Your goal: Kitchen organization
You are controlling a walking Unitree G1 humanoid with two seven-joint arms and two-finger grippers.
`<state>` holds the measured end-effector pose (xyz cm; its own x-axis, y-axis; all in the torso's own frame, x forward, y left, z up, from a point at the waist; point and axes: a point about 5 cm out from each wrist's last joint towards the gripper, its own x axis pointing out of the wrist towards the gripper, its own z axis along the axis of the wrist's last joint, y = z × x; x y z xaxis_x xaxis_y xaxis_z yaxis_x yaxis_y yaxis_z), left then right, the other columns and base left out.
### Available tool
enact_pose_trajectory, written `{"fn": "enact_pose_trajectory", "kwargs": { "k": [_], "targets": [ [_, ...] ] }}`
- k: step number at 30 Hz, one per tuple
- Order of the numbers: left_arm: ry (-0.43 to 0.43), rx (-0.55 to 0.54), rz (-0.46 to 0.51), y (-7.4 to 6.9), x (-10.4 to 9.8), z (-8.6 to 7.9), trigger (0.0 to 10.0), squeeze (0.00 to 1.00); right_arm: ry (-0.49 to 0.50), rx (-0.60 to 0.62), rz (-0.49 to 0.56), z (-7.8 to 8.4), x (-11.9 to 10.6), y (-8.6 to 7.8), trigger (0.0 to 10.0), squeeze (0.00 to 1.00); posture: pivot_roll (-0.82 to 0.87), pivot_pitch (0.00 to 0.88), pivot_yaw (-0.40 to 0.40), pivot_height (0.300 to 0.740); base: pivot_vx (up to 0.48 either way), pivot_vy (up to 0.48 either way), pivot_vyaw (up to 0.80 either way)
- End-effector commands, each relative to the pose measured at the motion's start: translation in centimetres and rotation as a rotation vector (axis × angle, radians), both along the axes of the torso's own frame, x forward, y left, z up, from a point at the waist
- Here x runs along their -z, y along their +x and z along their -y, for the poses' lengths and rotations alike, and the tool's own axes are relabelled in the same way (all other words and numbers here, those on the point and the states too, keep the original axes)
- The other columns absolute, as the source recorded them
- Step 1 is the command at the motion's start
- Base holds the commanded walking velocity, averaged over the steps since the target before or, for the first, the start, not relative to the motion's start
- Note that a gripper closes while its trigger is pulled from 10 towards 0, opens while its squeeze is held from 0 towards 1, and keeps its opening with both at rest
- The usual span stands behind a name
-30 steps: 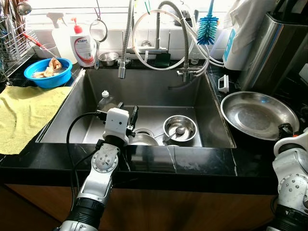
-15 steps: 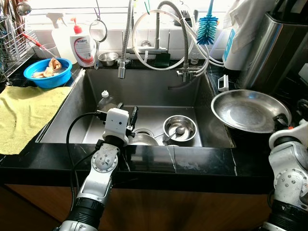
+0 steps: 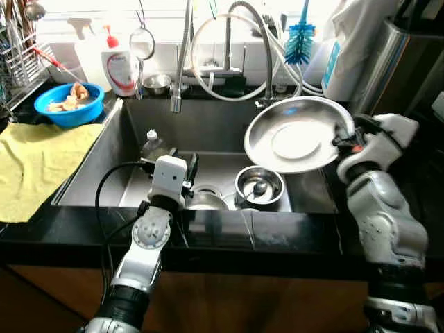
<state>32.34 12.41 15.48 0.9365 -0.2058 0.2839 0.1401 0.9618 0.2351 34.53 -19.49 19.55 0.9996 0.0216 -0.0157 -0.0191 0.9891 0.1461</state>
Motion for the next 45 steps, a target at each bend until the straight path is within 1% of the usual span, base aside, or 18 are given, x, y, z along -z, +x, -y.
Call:
{"fn": "enact_pose_trajectory", "kwargs": {
  "k": [1, 2, 4, 7, 9, 10, 11, 14, 15, 17, 22, 24, 28, 31, 33, 38, 43, 45],
  "targets": [
    [0.018, -0.033, -0.004, 0.4, -0.1, -0.9, 10.0, 0.00, -0.017, -0.057, 0.072, -0.6, -1.5, 0.3, 10.0, 0.00, -0.12, 0.000, -0.023, 0.740, 0.000, 0.000, 0.00],
    [0.018, -0.033, -0.004, 0.4, -0.1, -0.9, 10.0, 0.00, -0.017, -0.057, 0.072, -0.6, -1.5, 0.3, 10.0, 0.00, -0.12, 0.000, -0.023, 0.740, 0.000, 0.000, 0.00],
    [0.005, -0.059, -0.009, 0.6, -0.2, -1.5, 10.0, 0.00, -0.046, -0.061, 0.070, -0.4, -1.2, 0.5, 10.0, 0.00, -0.12, 0.000, -0.024, 0.740, 0.000, 0.000, 0.00],
    [0.019, -0.075, -0.002, 0.8, -0.4, -2.2, 10.0, 0.00, -0.064, -0.069, 0.071, -0.2, -1.0, 0.7, 10.0, 0.00, -0.12, 0.000, -0.025, 0.740, 0.000, 0.000, 0.00],
    [0.029, -0.101, 0.000, 0.9, -0.4, -2.9, 10.0, 0.00, -0.099, -0.129, 0.081, -0.5, -0.9, 0.8, 10.0, 0.00, -0.12, 0.000, -0.029, 0.740, 0.000, 0.000, 0.00],
    [0.030, -0.102, 0.001, 0.9, -0.4, -3.0, 10.0, 0.00, -0.106, -0.138, 0.083, -0.6, -0.9, 0.8, 10.0, 0.00, -0.12, 0.000, -0.029, 0.740, 0.000, 0.000, 0.00],
    [0.036, -0.109, 0.000, 0.9, -0.4, -3.3, 10.0, 0.00, -0.139, -0.180, 0.090, -1.0, -1.0, 0.8, 10.0, 0.00, -0.12, 0.000, -0.031, 0.740, 0.000, 0.000, 0.00],
    [0.041, -0.115, 0.000, 0.9, -0.4, -3.5, 10.0, 0.00, -0.150, -0.226, 0.093, -1.4, -1.0, 0.8, 10.0, 0.00, -0.12, 0.000, -0.033, 0.740, 0.000, 0.000, 0.00],
    [0.046, -0.125, 0.000, 0.9, -0.3, -3.8, 10.0, 0.00, -0.177, -0.253, 0.096, -1.6, -0.9, 1.1, 10.0, 0.00, -0.12, 0.000, -0.033, 0.740, 0.000, 0.000, 0.00],
    [0.056, -0.136, -0.001, 0.8, -0.2, -4.3, 10.0, 0.00, -0.234, -0.261, 0.092, -1.4, -0.7, 1.5, 10.0, 0.00, -0.12, 0.000, -0.034, 0.740, 0.000, 0.000, 0.00],
    [0.061, -0.161, -0.006, 0.8, -0.2, -5.4, 10.0, 0.00, -0.304, -0.331, 0.054, -1.5, 0.1, 2.2, 10.0, 0.00, -0.11, 0.000, -0.035, 0.740, 0.000, 0.000, 0.00],
    [0.059, -0.163, -0.004, 0.8, -0.3, -5.5, 10.0, 0.00, -0.337, -0.337, 0.024, -1.3, 0.8, 2.6, 10.0, 0.00, -0.11, 0.000, -0.037, 0.740, 0.000, 0.000, 0.00],
    [0.053, -0.166, -0.002, 0.8, -0.3, -5.4, 10.0, 0.00, -0.363, -0.329, -0.018, -1.0, 1.9, 3.2, 10.0, 0.00, -0.10, 0.000, -0.037, 0.740, 0.000, 0.000, 0.00],
    [0.048, -0.162, -0.001, 0.8, -0.3, -5.2, 10.0, 0.00, -0.366, -0.314, -0.042, -0.7, 2.3, 3.6, 10.0, 0.00, -0.10, 0.000, -0.037, 0.740, 0.000, 0.000, 0.00],
    [0.016, -0.153, -0.009, 0.8, -0.2, -4.8, 10.0, 0.00, -0.359, -0.270, -0.101, -0.2, 3.3, 4.0, 10.0, 0.00, -0.11, 0.000, -0.031, 0.740, 0.000, 0.000, 0.00],
    [0.017, -0.142, -0.009, 0.9, -0.2, -4.4, 10.0, 0.00, -0.368, -0.273, -0.109, -0.2, 3.3, 4.5, 10.0, 0.00, -0.12, 0.000, -0.027, 0.740, 0.000, 0.000, 0.00],
    [0.012, -0.138, -0.007, 1.0, -0.3, -4.2, 10.0, 0.00, -0.357, -0.247, -0.152, 0.1, 4.0, 4.6, 10.0, 0.00, -0.11, 0.000, -0.031, 0.740, 0.000, 0.000, 0.00],
    [0.006, -0.136, -0.007, 1.0, -0.3, -4.0, 10.0, 0.00, -0.356, -0.272, -0.161, -0.3, 4.5, 4.5, 10.0, 0.00, -0.11, 0.000, -0.031, 0.740, 0.000, 0.000, 0.00]
  ]
}}
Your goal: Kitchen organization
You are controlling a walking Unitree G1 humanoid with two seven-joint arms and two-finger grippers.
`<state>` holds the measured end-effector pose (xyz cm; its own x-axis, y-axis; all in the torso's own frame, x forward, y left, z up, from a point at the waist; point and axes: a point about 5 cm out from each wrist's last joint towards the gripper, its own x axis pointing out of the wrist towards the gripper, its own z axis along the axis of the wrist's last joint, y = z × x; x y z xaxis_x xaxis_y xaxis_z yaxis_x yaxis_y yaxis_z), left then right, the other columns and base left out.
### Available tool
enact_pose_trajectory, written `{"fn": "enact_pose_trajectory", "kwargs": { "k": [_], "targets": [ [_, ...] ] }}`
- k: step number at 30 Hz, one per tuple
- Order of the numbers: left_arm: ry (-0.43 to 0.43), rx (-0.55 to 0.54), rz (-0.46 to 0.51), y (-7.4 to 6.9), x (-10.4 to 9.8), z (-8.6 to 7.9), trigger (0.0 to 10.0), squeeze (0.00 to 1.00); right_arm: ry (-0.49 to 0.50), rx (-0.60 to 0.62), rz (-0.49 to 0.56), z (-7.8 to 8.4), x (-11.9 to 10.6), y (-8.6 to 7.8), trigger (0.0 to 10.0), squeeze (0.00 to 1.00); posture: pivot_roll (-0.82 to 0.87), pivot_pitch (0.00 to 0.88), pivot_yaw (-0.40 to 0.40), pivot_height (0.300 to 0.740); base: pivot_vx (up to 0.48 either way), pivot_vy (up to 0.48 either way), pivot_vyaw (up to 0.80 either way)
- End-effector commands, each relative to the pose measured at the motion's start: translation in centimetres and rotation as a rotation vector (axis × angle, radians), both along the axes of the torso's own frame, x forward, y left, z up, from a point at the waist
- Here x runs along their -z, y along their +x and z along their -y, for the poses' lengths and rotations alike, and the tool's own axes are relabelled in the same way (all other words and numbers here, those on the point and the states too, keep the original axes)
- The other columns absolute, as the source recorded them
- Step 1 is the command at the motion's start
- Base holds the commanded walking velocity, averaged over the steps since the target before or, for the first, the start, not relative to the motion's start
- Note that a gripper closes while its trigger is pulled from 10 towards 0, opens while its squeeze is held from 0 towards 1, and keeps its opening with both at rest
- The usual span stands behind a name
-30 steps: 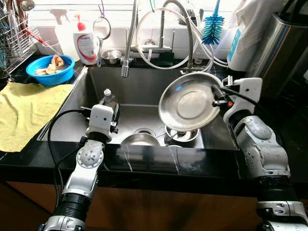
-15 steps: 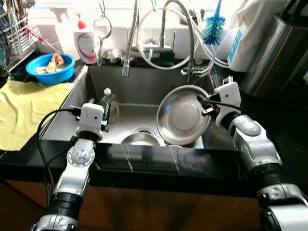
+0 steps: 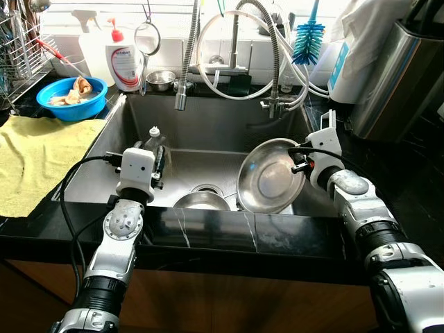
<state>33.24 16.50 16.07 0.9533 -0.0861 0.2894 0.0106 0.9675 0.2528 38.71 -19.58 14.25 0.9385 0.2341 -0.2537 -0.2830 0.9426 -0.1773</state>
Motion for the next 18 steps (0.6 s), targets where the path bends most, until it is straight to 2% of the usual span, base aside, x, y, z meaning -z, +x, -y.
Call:
{"fn": "enact_pose_trajectory", "kwargs": {
  "k": [1, 2, 3, 5, 7, 14, 15, 16, 17, 18],
  "targets": [
    [-0.014, -0.002, -0.015, 0.1, 0.3, 0.2, 10.0, 0.00, 0.008, -0.022, 0.016, -0.7, -0.4, 0.3, 10.0, 0.00, -0.11, 0.000, -0.031, 0.740, 0.000, 0.000, 0.00],
    [-0.014, -0.002, -0.015, 0.1, 0.3, 0.2, 10.0, 0.00, 0.024, -0.023, 0.007, -0.8, -0.3, 0.3, 10.0, 0.00, -0.11, 0.000, -0.031, 0.740, 0.000, 0.000, 0.00],
    [-0.014, -0.001, -0.016, 0.1, 0.3, 0.2, 10.0, 0.00, 0.068, -0.031, -0.003, -1.1, -0.1, 0.3, 10.0, 1.00, -0.10, 0.000, -0.031, 0.740, 0.000, 0.000, 0.00],
    [-0.014, -0.001, -0.016, 0.1, 0.2, 0.2, 10.0, 0.00, 0.091, -0.040, -0.004, -1.3, -0.2, 0.4, 10.0, 1.00, -0.10, 0.000, -0.032, 0.740, 0.000, 0.000, 0.00],
    [-0.013, -0.002, -0.016, 0.1, 0.2, 0.1, 10.0, 0.00, 0.047, -0.053, 0.000, -1.4, -0.1, 0.4, 10.0, 1.00, -0.10, 0.000, -0.031, 0.740, 0.000, 0.000, 0.00],
    [-0.016, 0.004, -0.019, 0.1, 0.3, 0.4, 10.0, 0.00, 0.059, -0.026, 0.017, -1.0, -0.2, 0.4, 10.0, 1.00, -0.10, 0.000, -0.029, 0.740, 0.000, 0.000, 0.00],
    [-0.017, 0.005, -0.018, 0.1, 0.3, 0.4, 10.0, 0.00, 0.041, -0.014, 0.041, -0.8, -0.6, 0.5, 10.0, 0.97, -0.10, 0.000, -0.029, 0.740, 0.000, 0.000, 0.00],
    [-0.017, 0.005, -0.017, 0.1, 0.3, 0.4, 10.0, 0.00, 0.031, -0.005, 0.059, -0.7, -0.9, 0.6, 10.0, 0.34, -0.10, 0.000, -0.028, 0.740, 0.000, 0.000, 0.00],
    [-0.017, 0.005, -0.016, 0.1, 0.3, 0.4, 10.0, 0.00, 0.019, 0.015, 0.109, -0.4, -1.8, 0.8, 10.0, 0.00, -0.10, 0.000, -0.029, 0.740, 0.000, 0.000, 0.00],
    [-0.018, 0.004, -0.016, 0.0, 0.2, 0.4, 10.0, 0.00, 0.017, 0.024, 0.135, -0.3, -2.3, 0.9, 10.0, 0.00, -0.10, 0.000, -0.029, 0.740, 0.000, 0.000, 0.00]
  ]
}}
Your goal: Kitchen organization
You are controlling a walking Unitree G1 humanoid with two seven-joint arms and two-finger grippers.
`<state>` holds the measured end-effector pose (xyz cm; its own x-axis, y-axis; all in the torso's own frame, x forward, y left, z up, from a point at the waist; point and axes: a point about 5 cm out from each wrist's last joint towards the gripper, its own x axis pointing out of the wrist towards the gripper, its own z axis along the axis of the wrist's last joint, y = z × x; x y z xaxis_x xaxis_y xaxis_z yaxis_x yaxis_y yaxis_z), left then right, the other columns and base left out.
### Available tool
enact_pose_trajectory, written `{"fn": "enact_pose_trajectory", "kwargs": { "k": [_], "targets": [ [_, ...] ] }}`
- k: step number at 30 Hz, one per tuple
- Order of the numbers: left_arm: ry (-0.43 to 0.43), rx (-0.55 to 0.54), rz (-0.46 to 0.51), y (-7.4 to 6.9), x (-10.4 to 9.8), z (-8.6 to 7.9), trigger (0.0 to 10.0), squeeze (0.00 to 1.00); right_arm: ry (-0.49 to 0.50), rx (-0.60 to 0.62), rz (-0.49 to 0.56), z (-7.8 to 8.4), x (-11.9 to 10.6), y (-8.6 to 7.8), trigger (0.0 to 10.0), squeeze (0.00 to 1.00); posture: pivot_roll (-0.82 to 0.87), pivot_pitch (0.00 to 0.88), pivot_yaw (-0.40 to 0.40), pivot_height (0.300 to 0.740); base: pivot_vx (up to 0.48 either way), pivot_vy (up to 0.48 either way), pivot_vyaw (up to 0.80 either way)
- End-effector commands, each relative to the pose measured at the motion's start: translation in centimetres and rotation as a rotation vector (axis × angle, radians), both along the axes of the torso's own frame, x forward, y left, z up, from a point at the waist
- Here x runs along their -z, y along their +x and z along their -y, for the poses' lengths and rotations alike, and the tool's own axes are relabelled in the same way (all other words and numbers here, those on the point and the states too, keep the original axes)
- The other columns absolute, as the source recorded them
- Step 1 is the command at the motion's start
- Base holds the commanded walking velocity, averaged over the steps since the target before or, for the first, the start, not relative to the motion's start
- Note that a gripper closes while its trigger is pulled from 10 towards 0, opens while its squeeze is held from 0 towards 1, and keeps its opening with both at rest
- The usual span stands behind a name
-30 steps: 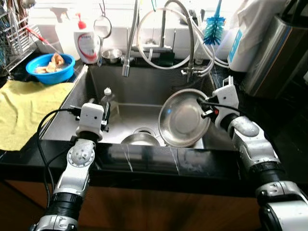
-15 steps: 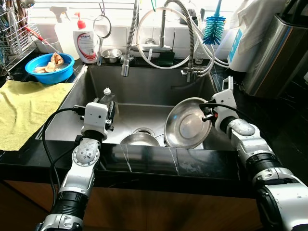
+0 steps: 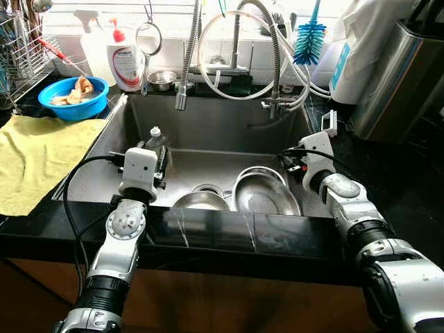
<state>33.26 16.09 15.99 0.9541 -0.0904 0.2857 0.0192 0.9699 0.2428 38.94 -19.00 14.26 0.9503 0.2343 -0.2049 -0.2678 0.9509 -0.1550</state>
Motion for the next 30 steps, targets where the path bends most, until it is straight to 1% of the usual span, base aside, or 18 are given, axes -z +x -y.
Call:
{"fn": "enact_pose_trajectory", "kwargs": {
  "k": [1, 2, 3, 4, 5, 7, 8, 9, 11, 13, 15, 16, 18, 19, 21, 24, 28, 30],
  "targets": [
    [-0.007, -0.003, -0.010, 0.0, 0.2, 0.0, 10.0, 0.00, -0.019, 0.029, 0.124, 0.4, -2.8, 0.8, 10.0, 0.00, -0.10, 0.000, -0.029, 0.740, 0.000, 0.000, 0.00],
    [-0.007, -0.003, -0.010, 0.0, 0.2, 0.0, 10.0, 0.00, -0.019, 0.029, 0.124, 0.4, -2.8, 0.8, 10.0, 0.00, -0.10, 0.000, -0.029, 0.740, 0.000, 0.000, 0.00],
    [-0.008, -0.003, -0.010, -0.1, 0.2, 0.0, 10.0, 0.00, -0.023, 0.050, 0.170, 0.6, -3.6, 0.9, 10.0, 0.00, -0.10, 0.000, -0.029, 0.740, 0.000, 0.000, 0.00],
    [-0.009, -0.003, -0.009, -0.1, 0.2, 0.0, 10.0, 0.00, -0.036, 0.071, 0.229, 0.8, -4.5, 0.9, 10.0, 0.00, -0.10, 0.000, -0.030, 0.740, 0.000, 0.000, 0.00],
    [-0.012, -0.001, -0.008, -0.2, 0.2, 0.2, 10.0, 0.00, -0.067, 0.111, 0.358, 0.9, -6.2, 0.7, 10.0, 0.00, -0.10, 0.000, -0.030, 0.740, 0.000, 0.000, 0.00],
    [-0.016, 0.002, -0.004, -0.3, 0.3, 0.5, 10.0, 0.00, -0.028, 0.145, 0.472, 0.9, -7.5, -0.1, 10.0, 0.00, -0.10, 0.000, -0.030, 0.740, 0.000, 0.000, 0.00],
    [-0.016, 0.002, -0.004, -0.3, 0.3, 0.5, 10.0, 0.00, -0.028, 0.145, 0.472, 0.9, -7.5, -0.1, 10.0, 0.00, -0.10, 0.000, -0.030, 0.740, 0.000, 0.000, 0.00],
    [-0.023, 0.002, 0.001, -0.4, 0.2, 0.6, 10.0, 0.00, -0.014, 0.157, 0.532, 0.7, -8.0, -0.9, 10.0, 0.00, -0.10, 0.000, -0.030, 0.740, 0.000, 0.000, 0.00],
    [-0.027, 0.001, 0.008, -0.5, 0.2, 0.7, 10.0, 0.00, -0.020, 0.177, 0.593, 0.6, -8.3, -2.0, 10.0, 0.00, -0.10, 0.000, -0.029, 0.740, 0.000, 0.000, 0.00],
    [-0.034, -0.008, 0.027, -0.7, -0.1, 0.5, 10.0, 0.00, -0.039, 0.210, 0.659, 0.3, -8.4, -3.8, 10.0, 0.00, -0.11, 0.000, -0.025, 0.740, 0.000, 0.000, 0.00],
    [-0.036, -0.018, 0.039, -0.8, -0.3, 0.3, 10.0, 0.00, 0.003, 0.246, 0.676, 0.3, -8.2, -5.0, 10.0, 0.00, -0.11, 0.000, -0.023, 0.740, 0.000, 0.000, 0.00],
    [-0.038, -0.030, 0.048, -1.0, -0.5, 0.1, 10.0, 0.00, 0.023, 0.268, 0.690, 0.3, -8.0, -6.0, 10.0, 0.00, -0.11, 0.000, -0.023, 0.740, 0.000, 0.000, 0.00],
    [-0.052, -0.052, 0.066, -1.5, -0.9, -0.3, 10.0, 0.00, -0.011, 0.292, 0.708, 0.0, -7.4, -8.6, 10.0, 0.00, -0.11, 0.000, -0.022, 0.740, 0.000, 0.000, 0.00],
    [-0.052, -0.052, 0.066, -1.5, -0.9, -0.3, 10.0, 0.00, -0.011, 0.292, 0.708, 0.0, -7.4, -8.6, 10.0, 0.00, -0.11, 0.000, -0.022, 0.740, 0.000, 0.000, 0.00],
    [-0.052, -0.050, 0.082, -2.0, -1.1, -0.3, 10.0, 0.00, 0.080, 0.357, 0.660, 0.2, -6.2, -10.5, 10.0, 0.00, -0.12, 0.000, -0.019, 0.740, 0.000, 0.000, 0.00],
    [-0.059, -0.060, 0.093, -2.2, -1.2, -0.3, 10.0, 0.00, 0.080, 0.363, 0.641, 0.0, -5.7, -11.3, 10.0, 0.00, -0.12, 0.000, -0.019, 0.740, 0.000, 0.000, 0.00],
    [-0.066, -0.073, 0.186, -3.3, -3.4, -0.3, 10.0, 0.00, 0.068, 0.401, 0.625, 0.3, -5.8, -12.0, 10.0, 0.00, -0.12, 0.000, -0.020, 0.740, 0.000, 0.000, 0.00],
    [-0.070, -0.080, 0.190, -3.4, -3.6, -0.4, 10.0, 0.00, 0.071, 0.399, 0.622, 0.2, -5.9, -12.1, 10.0, 0.00, -0.11, 0.000, -0.023, 0.740, 0.000, 0.000, 0.00]
  ]
}}
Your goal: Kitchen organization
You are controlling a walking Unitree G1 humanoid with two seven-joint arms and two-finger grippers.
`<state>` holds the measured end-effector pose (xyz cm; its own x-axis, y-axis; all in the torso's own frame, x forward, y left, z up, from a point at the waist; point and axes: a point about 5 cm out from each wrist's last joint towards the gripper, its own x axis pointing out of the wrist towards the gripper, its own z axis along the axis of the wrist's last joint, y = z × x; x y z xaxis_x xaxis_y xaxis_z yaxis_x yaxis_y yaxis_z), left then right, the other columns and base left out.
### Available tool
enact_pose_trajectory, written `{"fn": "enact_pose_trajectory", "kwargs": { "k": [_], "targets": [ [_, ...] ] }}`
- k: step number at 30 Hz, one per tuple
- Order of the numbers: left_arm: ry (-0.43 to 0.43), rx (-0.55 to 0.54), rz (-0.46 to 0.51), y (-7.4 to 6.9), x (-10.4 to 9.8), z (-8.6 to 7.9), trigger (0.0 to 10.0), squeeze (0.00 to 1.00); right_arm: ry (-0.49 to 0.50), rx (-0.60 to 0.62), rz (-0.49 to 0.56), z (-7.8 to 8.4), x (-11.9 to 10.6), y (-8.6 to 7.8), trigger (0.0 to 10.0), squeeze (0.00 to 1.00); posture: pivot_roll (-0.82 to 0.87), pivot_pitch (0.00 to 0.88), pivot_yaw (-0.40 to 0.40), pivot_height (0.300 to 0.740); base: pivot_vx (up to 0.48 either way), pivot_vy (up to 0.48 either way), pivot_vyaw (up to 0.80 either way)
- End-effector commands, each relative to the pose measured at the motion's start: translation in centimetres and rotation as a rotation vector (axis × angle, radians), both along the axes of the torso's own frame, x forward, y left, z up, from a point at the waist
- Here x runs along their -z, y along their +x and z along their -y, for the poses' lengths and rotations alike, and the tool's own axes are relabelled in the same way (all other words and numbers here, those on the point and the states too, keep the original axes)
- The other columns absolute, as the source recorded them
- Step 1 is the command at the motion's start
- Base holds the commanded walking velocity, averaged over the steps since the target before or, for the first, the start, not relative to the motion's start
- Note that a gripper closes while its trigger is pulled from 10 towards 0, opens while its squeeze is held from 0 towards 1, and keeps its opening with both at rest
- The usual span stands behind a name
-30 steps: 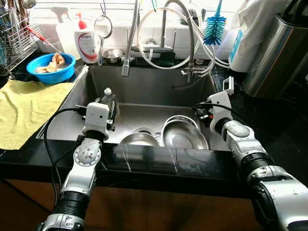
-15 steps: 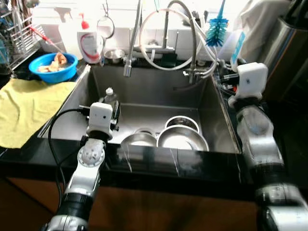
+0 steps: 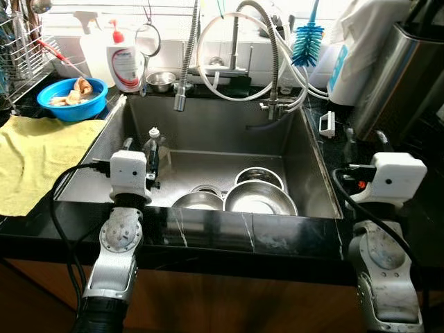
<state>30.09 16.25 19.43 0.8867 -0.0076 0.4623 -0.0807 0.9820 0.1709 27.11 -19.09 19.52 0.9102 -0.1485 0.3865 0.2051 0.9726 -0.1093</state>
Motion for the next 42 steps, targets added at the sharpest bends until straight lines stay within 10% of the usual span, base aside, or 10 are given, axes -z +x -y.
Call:
{"fn": "enact_pose_trajectory", "kwargs": {
  "k": [1, 42],
  "targets": [
    [-0.005, -0.024, -0.002, -0.3, -0.2, -0.4, 10.0, 0.00, 0.004, 0.005, 0.007, -0.1, -0.6, -0.3, 10.0, 0.00, -0.11, 0.000, -0.027, 0.740, 0.000, 0.000, 0.00],
    [-0.021, -0.061, -0.050, -0.5, 0.5, -0.1, 10.0, 0.00, -0.082, -0.151, -0.034, -2.1, -1.0, 0.5, 10.0, 0.00, -0.10, 0.000, -0.044, 0.740, 0.000, 0.000, 0.61]
  ]
}}
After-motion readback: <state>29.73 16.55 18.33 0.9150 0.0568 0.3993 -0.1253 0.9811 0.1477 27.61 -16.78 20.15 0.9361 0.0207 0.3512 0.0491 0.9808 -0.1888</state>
